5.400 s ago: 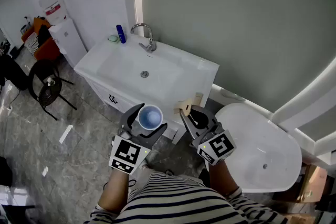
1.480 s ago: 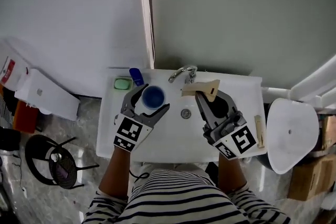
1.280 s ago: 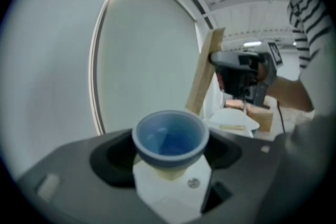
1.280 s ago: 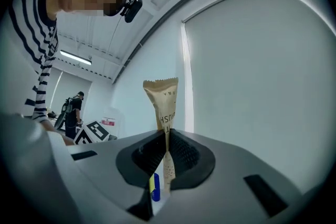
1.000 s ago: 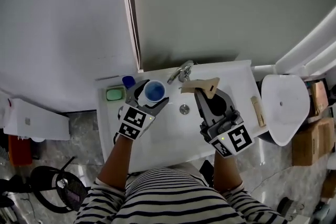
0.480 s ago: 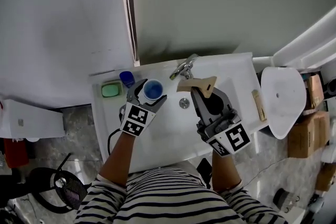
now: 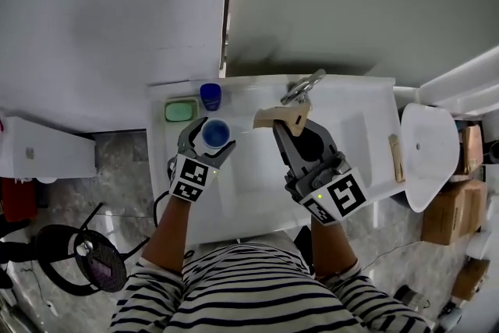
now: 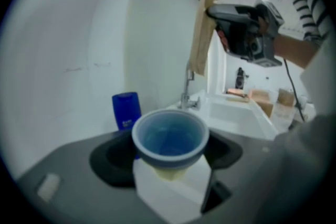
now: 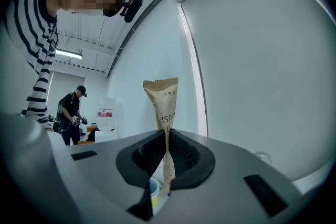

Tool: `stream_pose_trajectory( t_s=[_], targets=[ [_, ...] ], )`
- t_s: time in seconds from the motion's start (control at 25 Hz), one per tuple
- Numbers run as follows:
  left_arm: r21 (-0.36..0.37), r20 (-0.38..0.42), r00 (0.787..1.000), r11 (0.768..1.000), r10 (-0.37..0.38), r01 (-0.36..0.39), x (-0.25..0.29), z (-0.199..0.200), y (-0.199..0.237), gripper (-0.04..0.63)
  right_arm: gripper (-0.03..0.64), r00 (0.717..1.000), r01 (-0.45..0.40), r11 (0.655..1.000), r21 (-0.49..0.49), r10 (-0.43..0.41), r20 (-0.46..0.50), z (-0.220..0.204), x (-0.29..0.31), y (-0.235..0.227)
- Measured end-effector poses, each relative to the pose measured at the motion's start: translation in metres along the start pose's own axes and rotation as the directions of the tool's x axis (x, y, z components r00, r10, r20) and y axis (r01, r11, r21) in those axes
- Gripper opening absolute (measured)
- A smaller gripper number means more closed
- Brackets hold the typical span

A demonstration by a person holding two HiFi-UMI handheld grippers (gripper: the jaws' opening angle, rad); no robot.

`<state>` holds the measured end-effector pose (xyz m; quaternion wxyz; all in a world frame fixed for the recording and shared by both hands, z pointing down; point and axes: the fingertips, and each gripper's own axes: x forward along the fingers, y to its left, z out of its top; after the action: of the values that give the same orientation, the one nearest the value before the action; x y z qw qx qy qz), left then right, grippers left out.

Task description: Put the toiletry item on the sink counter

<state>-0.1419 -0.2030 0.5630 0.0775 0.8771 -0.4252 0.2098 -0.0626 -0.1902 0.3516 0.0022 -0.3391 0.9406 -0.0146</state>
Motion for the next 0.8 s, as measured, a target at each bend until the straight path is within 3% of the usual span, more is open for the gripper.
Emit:
stream_pose_trajectory(
  t_s=[0.28,0.56,0.8],
  targets=[
    [-0.028,-0.044,0.999,1.000,0.007,-0.008,-0.008,-0.060,0.027,0.376,0.020,0.999,-0.047,0.998,0.036,0.048,-0.018,-0.016,0.028,0.025],
    [-0.060,-0.036,0.999,0.998,-0.018,0.016,0.003,-0.076,0.033,0.376,0.020,0.997,-0.062,0.997,0.046,0.064,-0.037,-0.023,0.037,0.032],
    [-0.035,-0.008,1.000,0.999,-0.023,0.023,0.004,-0.080,0.029,0.376,0.020,0.997,-0.058,0.998,0.034,0.060,-0.045,-0.020,0.038,0.035]
  ],
)
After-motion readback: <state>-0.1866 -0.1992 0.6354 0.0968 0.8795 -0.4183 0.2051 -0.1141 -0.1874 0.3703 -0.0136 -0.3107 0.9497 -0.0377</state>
